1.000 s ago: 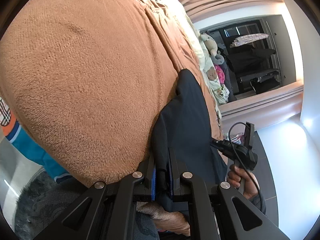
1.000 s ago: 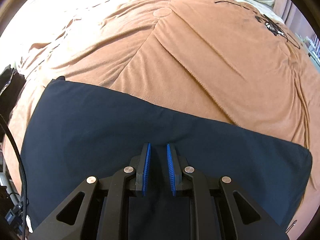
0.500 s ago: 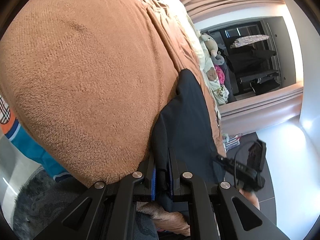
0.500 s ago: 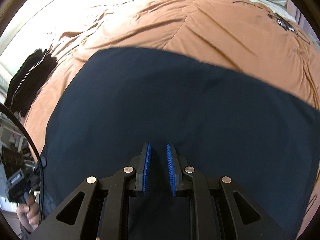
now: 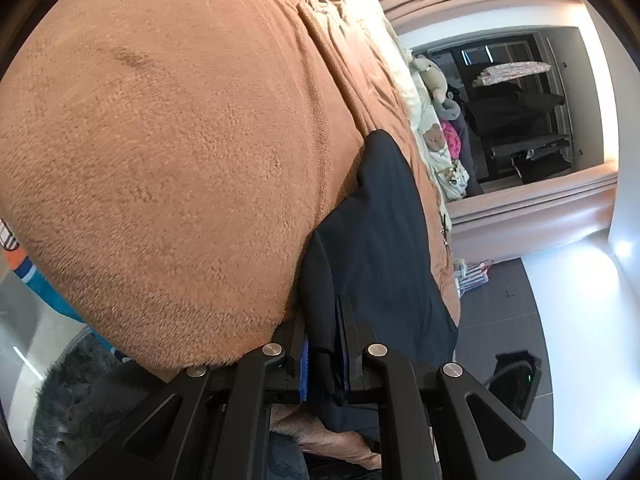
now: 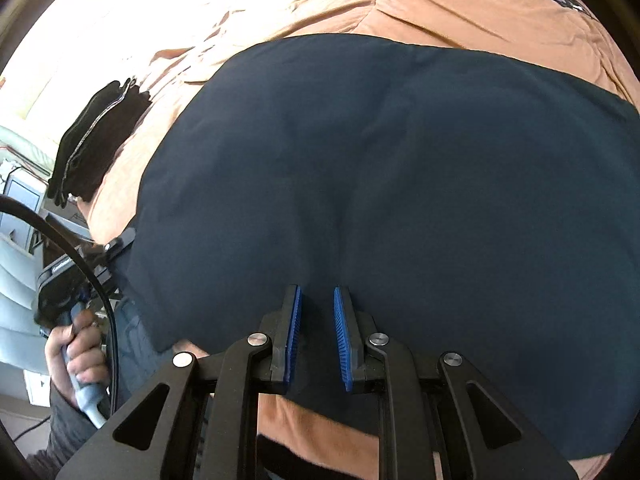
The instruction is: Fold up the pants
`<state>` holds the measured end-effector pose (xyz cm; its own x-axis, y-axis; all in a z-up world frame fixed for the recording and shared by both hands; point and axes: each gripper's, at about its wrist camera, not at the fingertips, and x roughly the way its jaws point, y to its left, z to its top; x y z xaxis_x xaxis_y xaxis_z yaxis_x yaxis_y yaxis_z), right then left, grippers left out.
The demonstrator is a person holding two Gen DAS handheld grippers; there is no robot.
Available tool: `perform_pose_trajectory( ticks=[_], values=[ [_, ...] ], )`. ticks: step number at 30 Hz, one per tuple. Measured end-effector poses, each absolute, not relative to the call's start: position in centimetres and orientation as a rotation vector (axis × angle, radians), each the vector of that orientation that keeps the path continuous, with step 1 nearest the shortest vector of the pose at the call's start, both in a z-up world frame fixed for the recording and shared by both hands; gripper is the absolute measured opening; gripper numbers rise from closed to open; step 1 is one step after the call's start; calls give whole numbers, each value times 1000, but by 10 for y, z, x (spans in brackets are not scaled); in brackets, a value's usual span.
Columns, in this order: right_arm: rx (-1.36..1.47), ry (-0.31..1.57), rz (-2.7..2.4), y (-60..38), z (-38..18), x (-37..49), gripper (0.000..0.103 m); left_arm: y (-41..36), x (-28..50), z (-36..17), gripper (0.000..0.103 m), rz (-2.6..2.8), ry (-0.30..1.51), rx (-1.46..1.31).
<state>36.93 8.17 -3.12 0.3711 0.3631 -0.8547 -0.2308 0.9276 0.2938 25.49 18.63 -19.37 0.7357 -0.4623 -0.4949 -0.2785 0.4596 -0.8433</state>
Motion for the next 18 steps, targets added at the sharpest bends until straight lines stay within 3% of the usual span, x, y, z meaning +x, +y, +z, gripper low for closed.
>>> perform_pose_trajectory(
  ticks=[11,18],
  values=[
    [222,1026,366,63,-8,380,14,182,251,-185,9,-92,763,-1125],
    [303,1069,402,59,-41,393,14,173,256,-140,7,-140,699,-1058]
  ],
)
